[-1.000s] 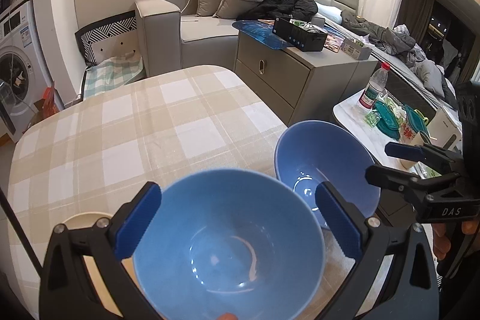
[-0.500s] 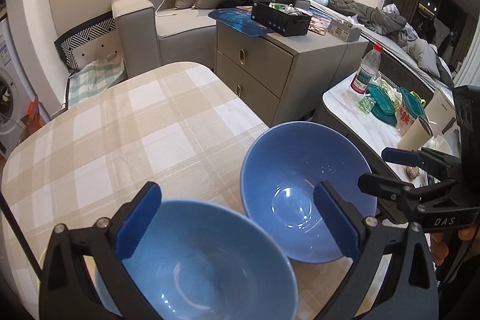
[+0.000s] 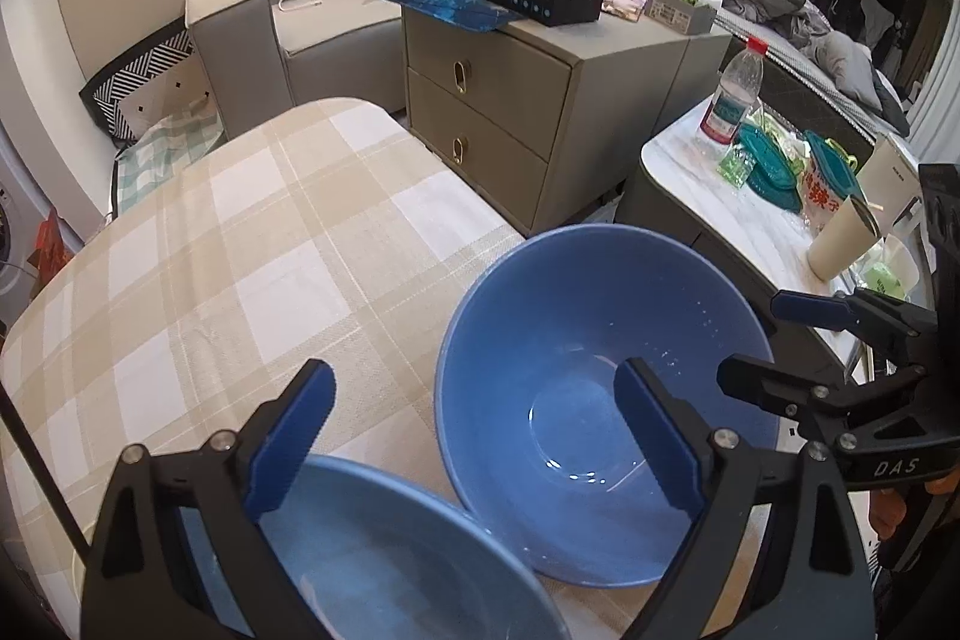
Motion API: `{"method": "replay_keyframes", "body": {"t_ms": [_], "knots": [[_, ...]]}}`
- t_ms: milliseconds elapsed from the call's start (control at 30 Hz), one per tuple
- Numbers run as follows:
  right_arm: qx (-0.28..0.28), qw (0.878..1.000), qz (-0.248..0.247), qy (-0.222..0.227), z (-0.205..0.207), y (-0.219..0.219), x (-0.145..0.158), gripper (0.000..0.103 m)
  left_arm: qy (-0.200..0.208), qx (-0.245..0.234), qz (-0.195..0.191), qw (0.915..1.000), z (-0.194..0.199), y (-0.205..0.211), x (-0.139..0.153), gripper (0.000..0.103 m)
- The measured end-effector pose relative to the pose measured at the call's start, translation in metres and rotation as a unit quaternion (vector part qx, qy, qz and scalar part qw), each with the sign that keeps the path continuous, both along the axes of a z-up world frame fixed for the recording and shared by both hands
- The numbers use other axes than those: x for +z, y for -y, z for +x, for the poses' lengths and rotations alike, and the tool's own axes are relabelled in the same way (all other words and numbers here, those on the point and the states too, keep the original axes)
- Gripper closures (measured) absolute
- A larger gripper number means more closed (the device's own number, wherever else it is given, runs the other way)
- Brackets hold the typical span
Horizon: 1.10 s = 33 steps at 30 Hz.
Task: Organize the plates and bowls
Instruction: 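Close both grippers on the rim of one blue bowl and lift it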
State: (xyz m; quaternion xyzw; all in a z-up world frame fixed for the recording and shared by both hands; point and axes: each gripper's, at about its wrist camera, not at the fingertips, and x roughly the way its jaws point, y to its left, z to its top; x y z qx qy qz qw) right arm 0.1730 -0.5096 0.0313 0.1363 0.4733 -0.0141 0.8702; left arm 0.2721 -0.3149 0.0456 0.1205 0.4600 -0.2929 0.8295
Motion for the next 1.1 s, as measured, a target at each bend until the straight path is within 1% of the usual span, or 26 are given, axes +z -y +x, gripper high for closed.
{"method": "replay_keyframes", "body": {"t_ms": [233,333,367,433,567,600,667,733,767,833,867,900,1000,1033,1067,1100], "knots": [[0.004,1.0,0.002,-0.013,0.004,-0.002,-0.011,0.014,-0.015,-0.007,0.033,0.9993,0.007,0.012,-0.016,0.009],[0.007,1.0,0.004,-0.018,0.005,-0.004,-0.016,0.015,-0.023,-0.01,0.038,0.999,0.009,0.013,-0.02,0.01],[0.01,1.0,0.005,-0.02,0.005,-0.005,-0.018,0.018,-0.026,-0.01,0.041,0.9988,0.009,0.014,-0.022,0.01],[0.011,1.0,0.009,-0.025,0.006,-0.007,-0.021,0.021,-0.029,-0.012,0.048,0.9983,0.01,0.015,-0.024,0.01],[0.014,0.999,0.019,-0.034,0.007,-0.009,-0.026,0.031,-0.03,-0.013,0.056,0.9979,0.011,0.016,-0.027,0.01],[0.014,0.999,0.022,-0.036,0.006,-0.009,-0.026,0.033,-0.032,-0.014,0.057,0.9978,0.011,0.017,-0.028,0.01],[0.015,0.999,0.027,-0.037,0.005,-0.009,-0.027,0.038,-0.035,-0.014,0.058,0.9976,0.012,0.018,-0.028,0.015],[0.015,0.999,0.028,-0.038,0.004,-0.009,-0.027,0.043,-0.039,-0.015,0.062,0.9972,0.014,0.018,-0.03,0.024],[0.016,0.999,0.028,-0.039,0.004,-0.01,-0.028,0.045,-0.043,-0.017,0.06,0.9971,0.016,0.019,-0.03,0.026],[0.015,0.999,0.029,-0.041,0.003,-0.01,-0.029,0.047,-0.053,-0.017,0.061,0.9966,0.019,0.019,-0.033,0.038],[0.014,0.999,0.03,-0.041,0.003,-0.01,-0.029,0.049,-0.055,-0.016,0.062,0.9964,0.021,0.02,-0.035,0.041],[0.015,0.999,0.031,-0.042,0.002,-0.009,-0.029,0.05,-0.058,-0.017,0.061,0.9963,0.022,0.02,-0.035,0.046],[0.014,0.998,0.042,-0.048,0.003,-0.009,-0.032,0.055,-0.063,-0.019,0.059,0.9961,0.023,0.021,-0.037,0.055],[0.013,0.998,0.047,-0.047,0.003,-0.009,-0.033,0.059,-0.065,-0.02,0.057,0.996,0.024,0.021,-0.037,0.057],[0.012,0.998,0.05,-0.046,0.003,-0.008,-0.033,0.065,-0.066,-0.021,0.057,0.996,0.023,0.021,-0.037,0.058],[0.012,0.997,0.052,-0.046,0.003,-0.009,-0.034,0.067,-0.067,-0.022,0.056,0.9959,0.023,0.021,-0.037,0.061]]}}
